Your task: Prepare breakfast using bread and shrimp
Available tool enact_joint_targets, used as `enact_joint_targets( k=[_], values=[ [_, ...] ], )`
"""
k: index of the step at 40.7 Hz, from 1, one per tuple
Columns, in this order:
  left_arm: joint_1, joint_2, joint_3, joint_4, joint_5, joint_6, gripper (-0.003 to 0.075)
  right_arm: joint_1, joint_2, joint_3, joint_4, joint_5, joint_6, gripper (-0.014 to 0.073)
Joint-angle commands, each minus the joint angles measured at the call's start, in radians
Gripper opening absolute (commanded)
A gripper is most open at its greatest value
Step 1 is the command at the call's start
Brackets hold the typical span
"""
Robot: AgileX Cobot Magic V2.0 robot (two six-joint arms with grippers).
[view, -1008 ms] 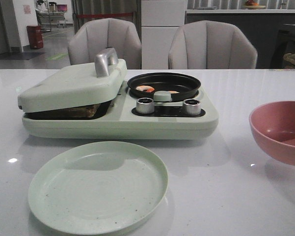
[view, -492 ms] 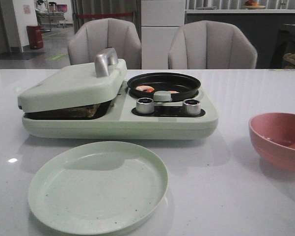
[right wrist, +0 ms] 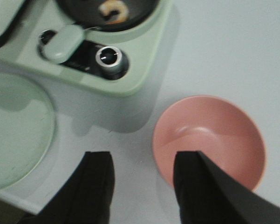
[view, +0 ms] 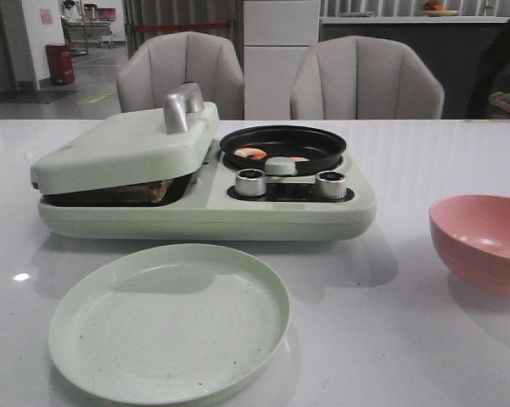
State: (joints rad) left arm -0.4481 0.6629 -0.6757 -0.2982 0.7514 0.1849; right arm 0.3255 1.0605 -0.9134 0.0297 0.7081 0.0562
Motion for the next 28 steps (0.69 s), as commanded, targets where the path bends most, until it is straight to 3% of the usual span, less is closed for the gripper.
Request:
enact_joint_targets(
  k=[1,9,28],
  values=[
    [-0.008,-0.003,-0.028,-0.025,-0.063,-0.006,0.0102,0.081,-0.084,-0.022,-0.03,0.063,-0.003,0.0422],
    [-0.008,-0.003,-0.028,-0.025,-0.063,-0.006,0.0101,0.136,-0.212,-0.018,-0.091,0.264,0.092,0.0421],
    [-0.008,-0.003,-0.028,-0.025,-0.063,-0.006,0.0101,0.136,-0.583,0.187,-0.134,0.33,0.112,0.0421]
  ],
)
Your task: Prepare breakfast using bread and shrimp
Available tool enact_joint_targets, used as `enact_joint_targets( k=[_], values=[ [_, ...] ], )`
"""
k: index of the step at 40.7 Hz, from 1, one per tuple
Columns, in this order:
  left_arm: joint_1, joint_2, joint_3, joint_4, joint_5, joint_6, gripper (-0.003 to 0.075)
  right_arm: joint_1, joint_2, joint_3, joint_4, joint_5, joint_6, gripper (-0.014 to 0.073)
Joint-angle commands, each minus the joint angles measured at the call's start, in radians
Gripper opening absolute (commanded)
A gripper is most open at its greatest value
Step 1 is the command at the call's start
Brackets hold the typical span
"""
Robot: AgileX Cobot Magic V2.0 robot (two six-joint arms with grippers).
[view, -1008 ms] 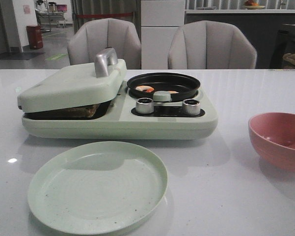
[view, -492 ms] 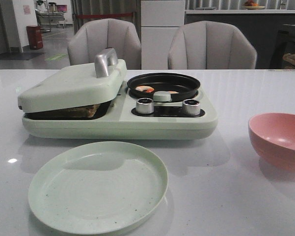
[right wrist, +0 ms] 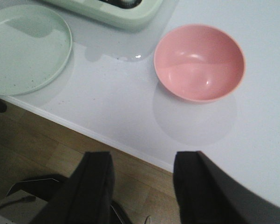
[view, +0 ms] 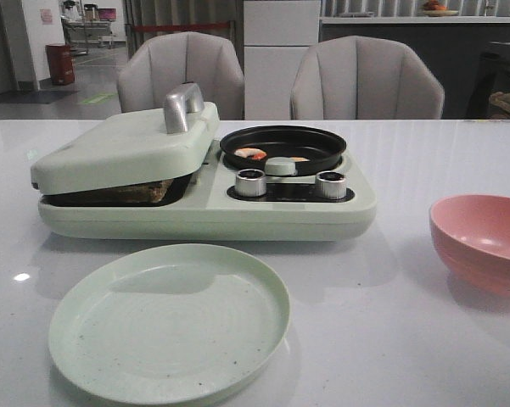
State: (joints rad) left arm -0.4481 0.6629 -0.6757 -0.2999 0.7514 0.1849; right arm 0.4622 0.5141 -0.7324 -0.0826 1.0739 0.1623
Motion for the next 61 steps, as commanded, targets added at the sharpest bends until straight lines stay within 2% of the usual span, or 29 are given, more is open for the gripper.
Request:
enact_joint_targets(
  k=[1,7,9,17,21,28,36,44,61],
  values=[
    [-0.008,-0.003,-0.028,-0.023,-0.063,-0.006,0.0102,-0.001,-0.05,0.014,-0.02,-0.033,0.006,0.0421],
    [-0.008,-0.003,-0.028,-0.023,-0.063,-0.006,0.0102,-0.001,-0.087,0.06,-0.02,-0.032,0.006,0.042],
    [-0.008,-0.003,-0.028,-0.023,-0.063,-0.006,0.0102,-0.001,-0.087,0.064,-0.02,-0.032,0.006,0.0396],
    [-0.008,-0.003,-0.028,-0.023,-0.063,-0.006,0.0102,-0.001,-0.087,0.071,-0.02,-0.046,0.006,0.013],
    [-0.008,-0.003,-0.028,-0.023,-0.063,-0.006,0.0102,-0.001,-0.087,0.071,-0.02,-0.053,0.006,0.0034],
    [-0.008,-0.003,-0.028,0.035,-0.063,-0.01,0.0102,-0.001,-0.087,0.071,-0.022,-0.08,0.006,0.0035],
    [-0.008,-0.003,-0.028,0.206,-0.062,-0.163,0.0102,-0.001,-0.087,0.071,-0.011,-0.098,0.006,0.0035],
    [-0.008,-0.003,-0.028,0.163,-0.033,-0.173,0.0102,-0.001,-0.087,0.071,-0.011,-0.098,0.006,0.0035],
    [-0.008,-0.016,-0.021,0.185,-0.05,-0.154,0.0101,-0.001,-0.087,0.071,-0.011,-0.098,0.006,0.0035]
  ],
)
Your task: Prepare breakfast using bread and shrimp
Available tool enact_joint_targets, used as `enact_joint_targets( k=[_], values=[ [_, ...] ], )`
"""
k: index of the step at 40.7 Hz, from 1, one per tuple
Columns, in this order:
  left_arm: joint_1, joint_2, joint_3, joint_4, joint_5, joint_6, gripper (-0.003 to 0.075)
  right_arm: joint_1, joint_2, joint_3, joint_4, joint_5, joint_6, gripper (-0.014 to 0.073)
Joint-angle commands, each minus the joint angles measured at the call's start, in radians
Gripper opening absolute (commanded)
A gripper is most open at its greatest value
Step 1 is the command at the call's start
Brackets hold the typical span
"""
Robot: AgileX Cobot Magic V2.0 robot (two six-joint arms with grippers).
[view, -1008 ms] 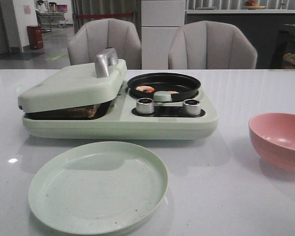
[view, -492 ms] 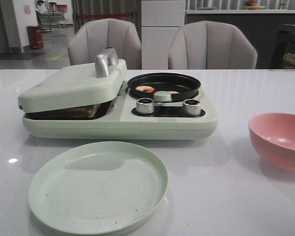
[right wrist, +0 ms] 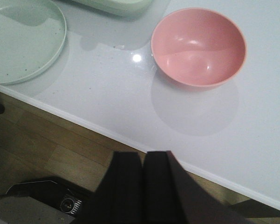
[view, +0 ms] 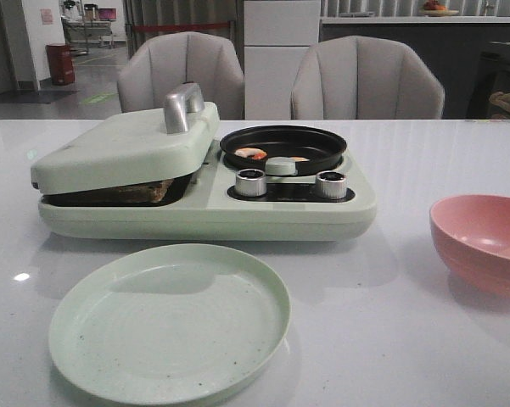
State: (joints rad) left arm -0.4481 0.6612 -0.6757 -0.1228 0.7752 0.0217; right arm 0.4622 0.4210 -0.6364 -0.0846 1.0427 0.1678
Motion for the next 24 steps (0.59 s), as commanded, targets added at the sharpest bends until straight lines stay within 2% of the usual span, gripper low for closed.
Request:
enact_joint_targets(
  k=[1,9,17,24],
  values=[
    [-0.005,-0.03,-0.016,0.029,-0.087,0.025,0.0101,-0.001,0.006,-0.025,-0.009,-0.067,0.001,0.0035],
    [0.125,-0.182,0.103,0.117,-0.222,0.025,0.0102,-0.001,0.006,-0.025,-0.009,-0.067,0.001,0.0035],
    [0.286,-0.404,0.34,0.123,-0.465,0.025,0.0101,-0.001,0.006,-0.025,-0.009,-0.066,0.001,0.0035],
    [0.385,-0.589,0.544,0.108,-0.587,0.023,0.0101,-0.001,0.006,-0.025,-0.009,-0.066,0.001,0.0035]
  ],
)
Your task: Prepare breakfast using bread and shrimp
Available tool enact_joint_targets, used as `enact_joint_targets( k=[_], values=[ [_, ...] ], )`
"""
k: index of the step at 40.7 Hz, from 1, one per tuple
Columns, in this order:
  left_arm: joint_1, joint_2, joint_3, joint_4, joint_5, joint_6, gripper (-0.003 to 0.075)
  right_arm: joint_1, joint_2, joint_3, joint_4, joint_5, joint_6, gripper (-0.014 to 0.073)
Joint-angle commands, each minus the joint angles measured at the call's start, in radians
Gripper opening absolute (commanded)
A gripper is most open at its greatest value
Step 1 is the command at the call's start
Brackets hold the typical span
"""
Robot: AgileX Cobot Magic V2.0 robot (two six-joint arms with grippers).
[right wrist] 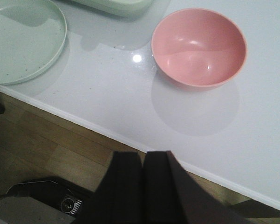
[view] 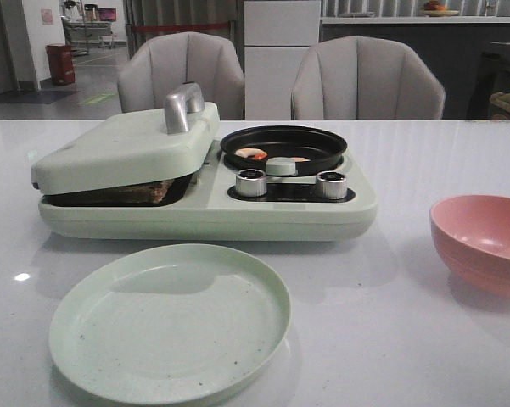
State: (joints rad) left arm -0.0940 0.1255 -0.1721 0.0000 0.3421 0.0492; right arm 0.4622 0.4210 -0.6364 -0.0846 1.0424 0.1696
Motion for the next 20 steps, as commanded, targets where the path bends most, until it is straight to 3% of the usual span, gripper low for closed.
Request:
enact_joint_targets(
  k=[1,12,20],
  values=[
    [0.039,-0.07,0.06,-0.019,-0.163,-0.005,0.0101,-0.001,0.006,-0.025,-0.009,-0.065,-0.001,0.0035],
    [0.076,-0.148,0.205,-0.051,-0.358,-0.005,0.0102,-0.001,0.007,-0.025,-0.009,-0.065,-0.001,0.0035],
    [0.076,-0.148,0.205,-0.053,-0.374,-0.005,0.0101,-0.001,0.009,-0.025,-0.009,-0.065,-0.001,0.0035]
  ],
)
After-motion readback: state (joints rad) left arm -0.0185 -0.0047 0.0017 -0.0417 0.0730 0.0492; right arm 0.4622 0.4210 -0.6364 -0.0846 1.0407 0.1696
